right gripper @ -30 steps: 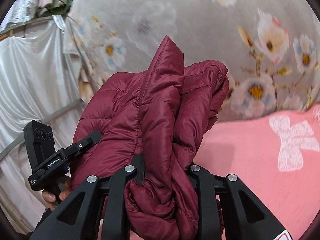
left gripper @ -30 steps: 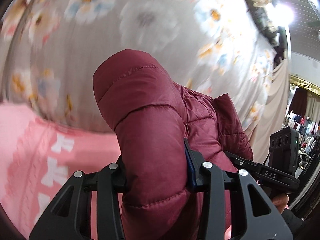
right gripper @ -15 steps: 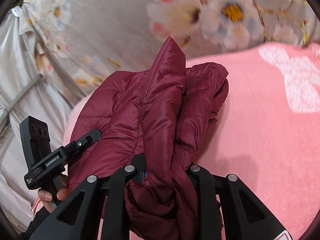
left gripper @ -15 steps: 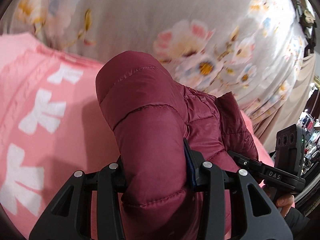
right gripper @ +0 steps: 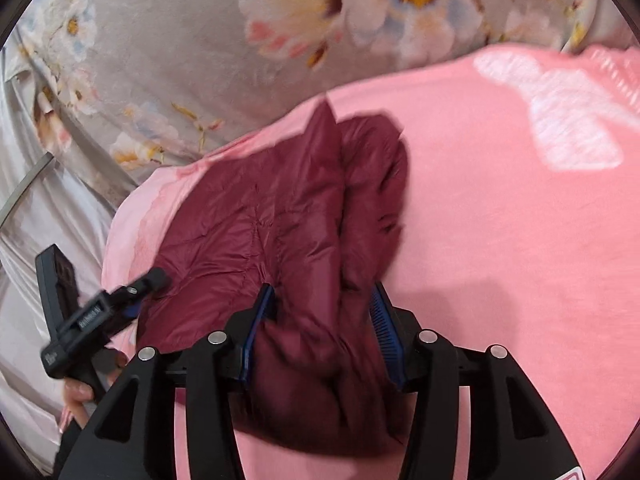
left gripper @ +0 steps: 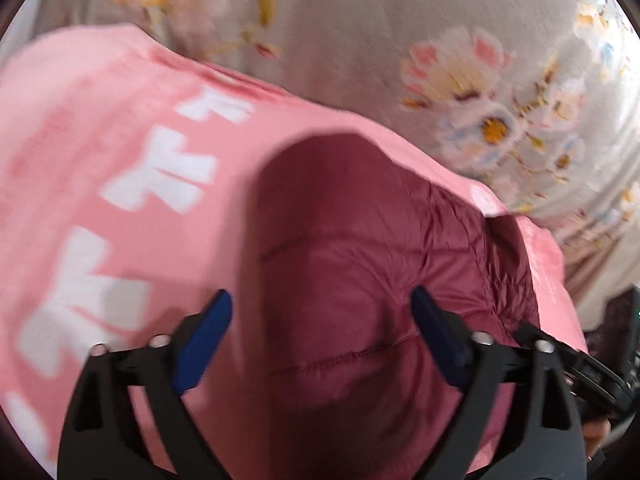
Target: Fold large clothes
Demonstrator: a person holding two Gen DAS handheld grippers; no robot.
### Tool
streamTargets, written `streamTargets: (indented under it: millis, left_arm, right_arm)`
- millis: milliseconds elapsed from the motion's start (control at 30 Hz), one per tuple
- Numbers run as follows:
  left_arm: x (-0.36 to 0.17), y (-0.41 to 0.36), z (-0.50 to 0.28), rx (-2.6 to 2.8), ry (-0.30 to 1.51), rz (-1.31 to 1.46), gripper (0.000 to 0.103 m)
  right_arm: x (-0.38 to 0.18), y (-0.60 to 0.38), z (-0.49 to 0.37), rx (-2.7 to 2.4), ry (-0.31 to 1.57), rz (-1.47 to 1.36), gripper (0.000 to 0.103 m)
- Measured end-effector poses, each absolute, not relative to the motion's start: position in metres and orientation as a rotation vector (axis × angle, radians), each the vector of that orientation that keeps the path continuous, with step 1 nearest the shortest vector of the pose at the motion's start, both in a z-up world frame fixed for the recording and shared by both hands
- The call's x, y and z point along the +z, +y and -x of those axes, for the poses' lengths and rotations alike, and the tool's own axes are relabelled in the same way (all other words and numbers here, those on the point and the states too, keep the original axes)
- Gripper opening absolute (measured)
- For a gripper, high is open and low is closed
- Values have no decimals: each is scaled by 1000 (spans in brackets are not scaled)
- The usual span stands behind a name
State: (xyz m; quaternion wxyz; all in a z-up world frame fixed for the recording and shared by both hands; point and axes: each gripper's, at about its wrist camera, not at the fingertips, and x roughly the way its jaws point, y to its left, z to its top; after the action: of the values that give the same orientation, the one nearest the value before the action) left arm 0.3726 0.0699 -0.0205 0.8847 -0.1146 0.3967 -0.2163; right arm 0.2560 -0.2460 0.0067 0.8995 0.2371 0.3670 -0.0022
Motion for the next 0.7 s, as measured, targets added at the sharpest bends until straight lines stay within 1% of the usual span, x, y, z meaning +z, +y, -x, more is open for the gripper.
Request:
streamTargets:
  millis: [67,100,133,167,200,233,300,400,633,700]
  left_arm:
    - [2,76,-372,-373,823,228,92]
    - [16,74,-373,-325,820,204,92]
    - [26,70,-376,-285,814,176,92]
    - [37,64,-379,-246,808,140,91]
    - [47,55,-383,-223,798,107,91]
    - [53,47,-387,-206,791,84,91]
    - [62,29,-396,-173,774,29,91]
    - [59,-4,-416,-150,786,-28,91]
    - [15,-43,-446,-126,864,-97,91]
    - [3,-49,-448,-135,879,-109,91]
  right_arm:
    - [31,-245,-249,-70,723,-416,50]
    - [47,-240,-252,-97,711,-355,46]
    - [57,-235,-258,-105,709,-322,33]
    - [69,-227,-268,-120,706,-265,24]
    - [76,-221,-277,-130,704,-231,11]
    - [83,-213,-290,-129,701,-191,9]
    - [87,-202,-312,-129,703,-150,6]
    - [75,-194,-348,-142,741,-137,6]
    - [9,-212,-385,-226,887,-176,6]
    - [-6,-215,-384,-230,902,-179,3]
